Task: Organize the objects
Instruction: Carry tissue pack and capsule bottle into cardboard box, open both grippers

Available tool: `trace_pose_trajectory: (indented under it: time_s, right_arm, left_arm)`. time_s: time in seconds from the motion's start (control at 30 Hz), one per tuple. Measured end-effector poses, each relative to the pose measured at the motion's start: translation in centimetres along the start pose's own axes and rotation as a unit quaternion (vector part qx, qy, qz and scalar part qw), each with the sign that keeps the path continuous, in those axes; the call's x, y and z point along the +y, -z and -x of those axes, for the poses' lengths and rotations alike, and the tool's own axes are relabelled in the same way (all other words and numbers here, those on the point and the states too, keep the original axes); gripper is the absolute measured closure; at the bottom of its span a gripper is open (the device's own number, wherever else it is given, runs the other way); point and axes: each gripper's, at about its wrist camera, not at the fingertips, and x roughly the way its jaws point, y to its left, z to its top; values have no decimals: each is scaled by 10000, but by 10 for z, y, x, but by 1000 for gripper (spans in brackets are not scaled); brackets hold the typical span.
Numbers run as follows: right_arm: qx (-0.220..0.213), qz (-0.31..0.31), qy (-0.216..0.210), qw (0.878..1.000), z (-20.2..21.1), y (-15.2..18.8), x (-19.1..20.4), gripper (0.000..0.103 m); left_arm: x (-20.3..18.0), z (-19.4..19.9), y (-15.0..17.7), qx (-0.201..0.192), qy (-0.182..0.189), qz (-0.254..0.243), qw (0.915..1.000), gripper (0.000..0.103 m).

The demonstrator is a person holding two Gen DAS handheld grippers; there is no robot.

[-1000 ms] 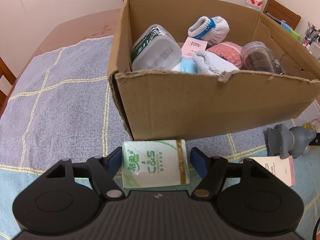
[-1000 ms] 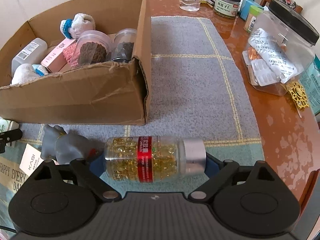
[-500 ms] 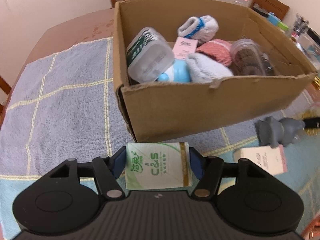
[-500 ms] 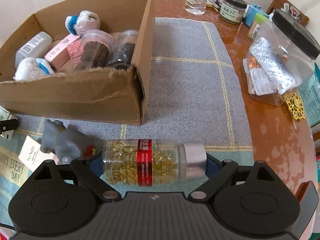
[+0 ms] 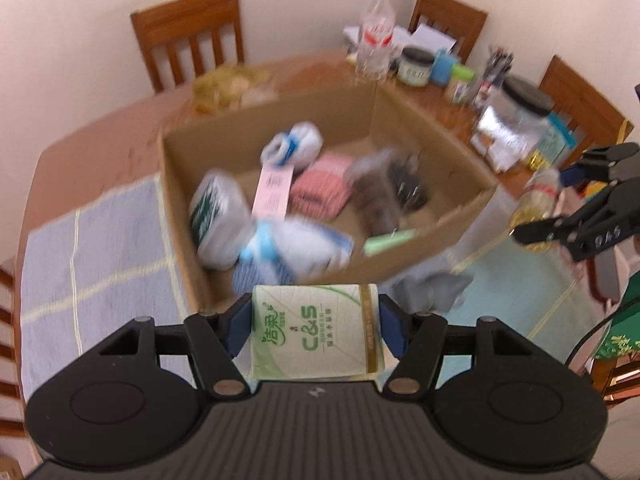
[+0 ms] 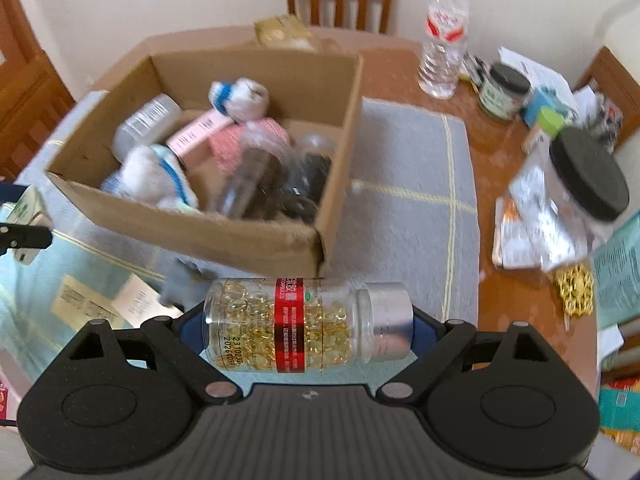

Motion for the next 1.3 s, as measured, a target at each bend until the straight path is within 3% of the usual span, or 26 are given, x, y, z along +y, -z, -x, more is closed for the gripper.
trace_pose_trajectory:
  time_s: [0.3, 0.37, 0.4, 0.43, 0.93, 1.3]
  right_arm:
    - [-448, 248, -273, 9983, 27, -28, 8, 7]
    - [-483, 280, -302, 9980, 27, -33, 8, 7]
    - [-492, 281, -313, 9979, 27, -35, 9, 7]
    - [-495, 282, -327, 9978, 26, -38, 9, 7]
    - [-487, 490, -444, 9966, 5, -68, 8, 7]
    - [-546, 683, -515, 9948, -13, -99, 13, 7]
  left_arm:
    - [-12, -11, -55, -489, 21, -218, 9986, 38]
    - [-12, -21, -64, -566, -76, -187, 9982, 28]
    - [-12, -25, -68, -587, -134, -174, 9980, 13]
    - [-11, -28, -70, -591, -200, -133, 9980, 7]
    - [-5, -44, -49, -379, -473, 100, 9981, 3]
    - [11, -42, -40, -548, -695, 440, 9951, 1]
